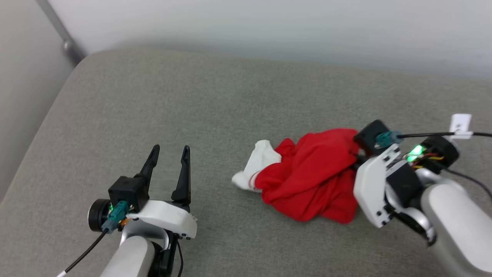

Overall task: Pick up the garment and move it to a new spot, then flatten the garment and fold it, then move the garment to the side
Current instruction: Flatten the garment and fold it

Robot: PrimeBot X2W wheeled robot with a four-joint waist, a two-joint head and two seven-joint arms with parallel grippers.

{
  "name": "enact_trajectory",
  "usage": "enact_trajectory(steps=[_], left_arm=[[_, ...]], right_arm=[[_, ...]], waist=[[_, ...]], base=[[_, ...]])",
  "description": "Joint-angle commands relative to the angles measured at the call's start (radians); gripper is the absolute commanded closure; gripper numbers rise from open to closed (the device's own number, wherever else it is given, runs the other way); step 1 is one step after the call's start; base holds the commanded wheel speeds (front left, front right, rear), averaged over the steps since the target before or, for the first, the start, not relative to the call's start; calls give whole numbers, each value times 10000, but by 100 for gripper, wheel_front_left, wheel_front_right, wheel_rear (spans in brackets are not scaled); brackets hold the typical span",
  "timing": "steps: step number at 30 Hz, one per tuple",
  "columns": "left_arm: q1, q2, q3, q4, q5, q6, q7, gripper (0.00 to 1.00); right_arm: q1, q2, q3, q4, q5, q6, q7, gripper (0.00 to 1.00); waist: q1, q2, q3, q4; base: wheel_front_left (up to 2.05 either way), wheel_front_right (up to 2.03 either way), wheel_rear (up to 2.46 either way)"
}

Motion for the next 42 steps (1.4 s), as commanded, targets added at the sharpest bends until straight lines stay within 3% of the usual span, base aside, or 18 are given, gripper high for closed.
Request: enact_trajectory(steps=[1,6,10,18,20,21,22,29,36,42], left_arm=[[145,23,31,11,69,-3,-65,0],[513,34,83,-18,48,74,-57,0],[794,93,85,-29,5,110,-58,0],[1182,212,-65,-81,-16,178,175,0],[1246,249,-79,-114,-33,201,220,0],[1288,260,-83,-127,-50,217,248,0],[1333,271,-87,-138,-66,230,261,0],[1596,379,-113,-293,-111,345,416,0],[1672,458,-124,-456,-146,397,475,0],[1384,404,-207,-607,-120,367,490,0]], right_arm=[[45,-158,-230,-214,-188,-9,-53,100],[1477,-167,-1634,-1192,-757,-9,138,100],[3512,292,-3080,-1971,-1225,-9,399,100],[7232,2447,-5018,-1794,-1612,-7,-69,100],[7576,2970,-5123,-1551,-1595,-7,-438,69],[7623,3101,-5147,-1473,-1620,-7,-680,18],[7634,3228,-5199,-1398,-1649,-9,-957,0],[7661,3530,-5623,-1762,-1868,-7,-1797,0],[7436,3322,-6355,-2666,-2144,-9,-1568,0],[6560,2939,-6919,-2663,-1925,-7,-1121,0]], waist=[[-2,-1,-277,-264],[-2,-1,-759,-736],[-2,-1,-1046,-1045],[-2,-1,-1474,-1295],[-2,-1,-1522,-1345],[-2,-1,-1547,-1373],[-2,-1,-1573,-1397],[-2,-1,-1743,-1562],[-2,-1,-1727,-1653],[-2,-1,-1358,-1542]], base=[[0,0,0],[0,0,0],[0,0,0],[0,0,0],[0,0,0],[0,0,0],[0,0,0],[0,0,0],[0,0,0],[0,0,0]])
